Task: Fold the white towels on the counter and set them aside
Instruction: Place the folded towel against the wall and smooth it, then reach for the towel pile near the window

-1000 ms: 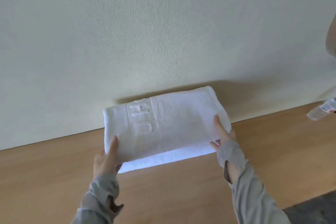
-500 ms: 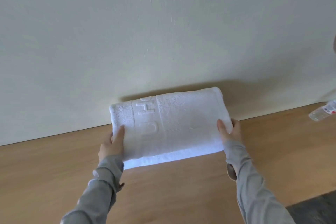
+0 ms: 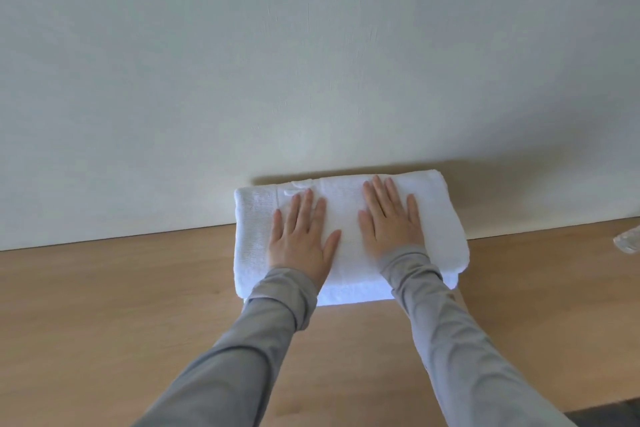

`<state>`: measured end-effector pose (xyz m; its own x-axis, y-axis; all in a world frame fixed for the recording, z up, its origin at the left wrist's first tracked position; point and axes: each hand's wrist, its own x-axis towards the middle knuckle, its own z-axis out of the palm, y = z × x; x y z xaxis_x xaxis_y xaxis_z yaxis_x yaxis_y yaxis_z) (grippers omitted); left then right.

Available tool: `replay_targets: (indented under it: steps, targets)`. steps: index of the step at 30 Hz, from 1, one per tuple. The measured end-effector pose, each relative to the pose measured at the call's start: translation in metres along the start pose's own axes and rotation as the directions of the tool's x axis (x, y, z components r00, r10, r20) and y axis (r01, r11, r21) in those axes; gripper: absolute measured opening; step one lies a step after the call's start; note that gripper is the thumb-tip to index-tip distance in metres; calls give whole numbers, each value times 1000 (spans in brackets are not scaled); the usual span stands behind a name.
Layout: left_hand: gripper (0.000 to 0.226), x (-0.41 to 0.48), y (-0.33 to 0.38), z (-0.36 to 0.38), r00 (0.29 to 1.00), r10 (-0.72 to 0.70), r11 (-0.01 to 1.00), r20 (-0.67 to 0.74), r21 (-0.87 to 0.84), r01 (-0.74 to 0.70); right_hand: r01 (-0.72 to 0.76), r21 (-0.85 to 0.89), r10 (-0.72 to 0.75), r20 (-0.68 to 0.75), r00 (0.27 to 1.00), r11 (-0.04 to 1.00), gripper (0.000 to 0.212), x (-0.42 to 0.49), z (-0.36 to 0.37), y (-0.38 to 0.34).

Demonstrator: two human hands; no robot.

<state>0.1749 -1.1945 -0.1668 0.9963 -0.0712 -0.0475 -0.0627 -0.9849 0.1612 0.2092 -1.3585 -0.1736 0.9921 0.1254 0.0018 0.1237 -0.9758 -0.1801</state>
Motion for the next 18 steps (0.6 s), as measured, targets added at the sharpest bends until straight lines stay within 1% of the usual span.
replay_targets:
  steps: [3,5,7,8,9,11,13,15,18]
  targets:
    - [65,2,-1,-5,999,14,1000,53,-24,-12,-15,-5,15,39,999,1000,53,2,-5,-4]
    - [65,1,-8,-15,990,82,995,118,-63,-75,-18,-12,19,84,996,1000,53,1,-14,-4]
    - [63,-1,-24,-32,970,165,978,177,-155,-138,-12,-16,14,142,990,1000,54,0,-29,-8]
    - [60,-4,-36,-42,967,188,972,173,-171,-159,-7,-7,8,152,988,1000,54,0,-40,-12]
    - [57,-6,-50,-54,971,193,973,141,-155,-171,-4,15,2,141,990,1000,54,-1,-51,-18]
    - [55,-15,-81,-79,989,139,985,54,-107,-133,9,74,-15,74,997,997,53,-4,-74,-40]
    - [54,-28,-113,-104,999,38,992,14,-117,-36,57,97,-57,-2,998,994,53,-6,-95,-74]
    - [54,-47,-147,-131,1000,-30,992,-4,-123,29,131,74,-126,-63,990,989,52,-6,-114,-116]
    - [54,-86,-209,-172,992,-100,993,-74,-69,95,247,10,-244,-123,962,969,52,-9,-138,-194]
